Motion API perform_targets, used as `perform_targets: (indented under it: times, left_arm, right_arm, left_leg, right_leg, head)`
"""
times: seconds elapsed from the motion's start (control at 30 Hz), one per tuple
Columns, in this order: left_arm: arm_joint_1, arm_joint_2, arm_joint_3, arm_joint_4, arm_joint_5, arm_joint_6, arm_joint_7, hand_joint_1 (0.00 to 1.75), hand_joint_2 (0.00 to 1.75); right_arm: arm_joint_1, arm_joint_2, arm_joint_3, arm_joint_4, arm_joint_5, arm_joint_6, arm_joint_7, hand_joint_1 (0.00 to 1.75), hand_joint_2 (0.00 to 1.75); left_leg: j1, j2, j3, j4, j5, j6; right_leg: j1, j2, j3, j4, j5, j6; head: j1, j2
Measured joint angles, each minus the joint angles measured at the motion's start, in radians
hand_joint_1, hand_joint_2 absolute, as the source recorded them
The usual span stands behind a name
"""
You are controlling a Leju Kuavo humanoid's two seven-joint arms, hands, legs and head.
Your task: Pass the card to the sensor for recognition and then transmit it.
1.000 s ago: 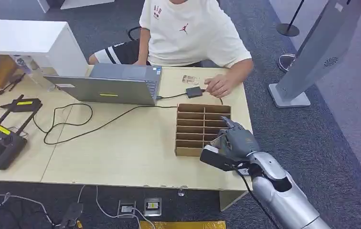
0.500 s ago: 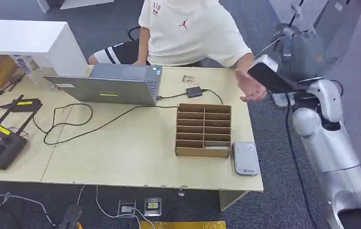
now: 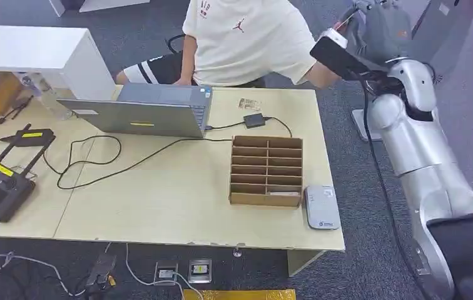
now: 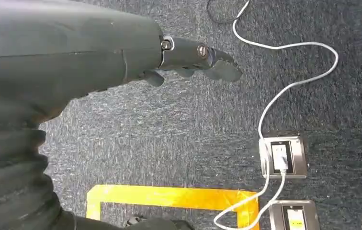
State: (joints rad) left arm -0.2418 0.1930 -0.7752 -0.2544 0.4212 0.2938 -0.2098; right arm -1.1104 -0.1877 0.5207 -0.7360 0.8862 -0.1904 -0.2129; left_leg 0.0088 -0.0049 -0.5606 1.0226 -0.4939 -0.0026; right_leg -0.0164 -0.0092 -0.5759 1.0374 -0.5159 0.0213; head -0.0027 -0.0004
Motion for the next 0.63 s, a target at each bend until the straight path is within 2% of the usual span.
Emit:
perform_targets:
  times: [0.2,0.23,0.27,0.3,0.47,0.57,0.63]
  left_arm:
    - [0.000,0.000,-0.001,0.000,0.005,-0.004,0.002,0.00,1.75]
    - [0.000,0.000,-0.001,0.000,0.006,-0.004,0.002,0.00,1.75]
    - [0.000,0.001,-0.001,0.000,0.008,-0.004,0.002,0.00,1.75]
    - [0.000,0.001,-0.001,0.000,0.010,-0.004,0.002,0.00,1.75]
    - [0.001,0.002,-0.001,0.000,0.018,-0.001,0.002,0.00,1.75]
    - [0.005,0.004,-0.001,0.000,0.027,0.009,-0.007,0.00,1.75]
    - [0.017,0.003,-0.001,0.000,0.046,0.037,-0.037,0.00,1.75]
  right_arm:
    - [0.000,0.037,0.028,0.099,0.002,0.002,0.000,1.75,1.75]
    - [0.000,0.041,0.033,0.112,0.000,0.002,0.000,1.55,1.75]
    - [0.000,0.047,0.037,0.128,-0.003,0.000,0.000,0.23,1.75]
    - [0.001,0.050,0.038,0.139,-0.008,-0.002,0.000,0.00,1.75]
    - [0.002,0.056,0.048,0.158,-0.019,-0.051,-0.011,0.00,1.75]
    - [-0.006,0.056,0.052,0.161,-0.034,-0.106,-0.026,0.00,1.75]
    - [-0.017,0.048,0.052,0.161,-0.058,-0.171,-0.048,0.00,1.75]
  left_leg:
    - [0.000,-0.001,-0.001,0.000,0.000,0.000]
    - [0.000,0.000,-0.001,0.000,0.000,0.000]
    - [0.000,0.000,-0.001,0.000,0.000,0.000]
    - [0.000,0.000,-0.001,0.000,0.000,0.000]
    - [0.000,0.000,-0.001,0.000,0.000,0.000]
    - [0.000,0.000,-0.001,0.000,0.000,0.000]
    - [0.000,0.001,0.000,0.000,0.000,0.000]
  right_leg:
    - [0.000,0.000,0.000,0.000,0.000,0.000]
    - [0.000,0.000,-0.001,0.000,0.000,0.000]
    - [0.000,0.000,-0.001,0.000,0.000,0.000]
    - [0.000,0.000,-0.001,0.000,0.000,0.000]
    - [0.000,0.000,-0.001,0.000,0.000,0.000]
    - [0.000,0.000,-0.002,0.000,0.000,0.000]
    - [0.000,0.002,-0.002,0.000,0.000,0.000]
  head:
    - [0.000,0.000]
    - [0.001,0.000]
    - [0.000,0.000]
    - [0.001,0.000]
    - [0.001,0.000]
    - [0.000,0.000]
    - [0.000,0.000]
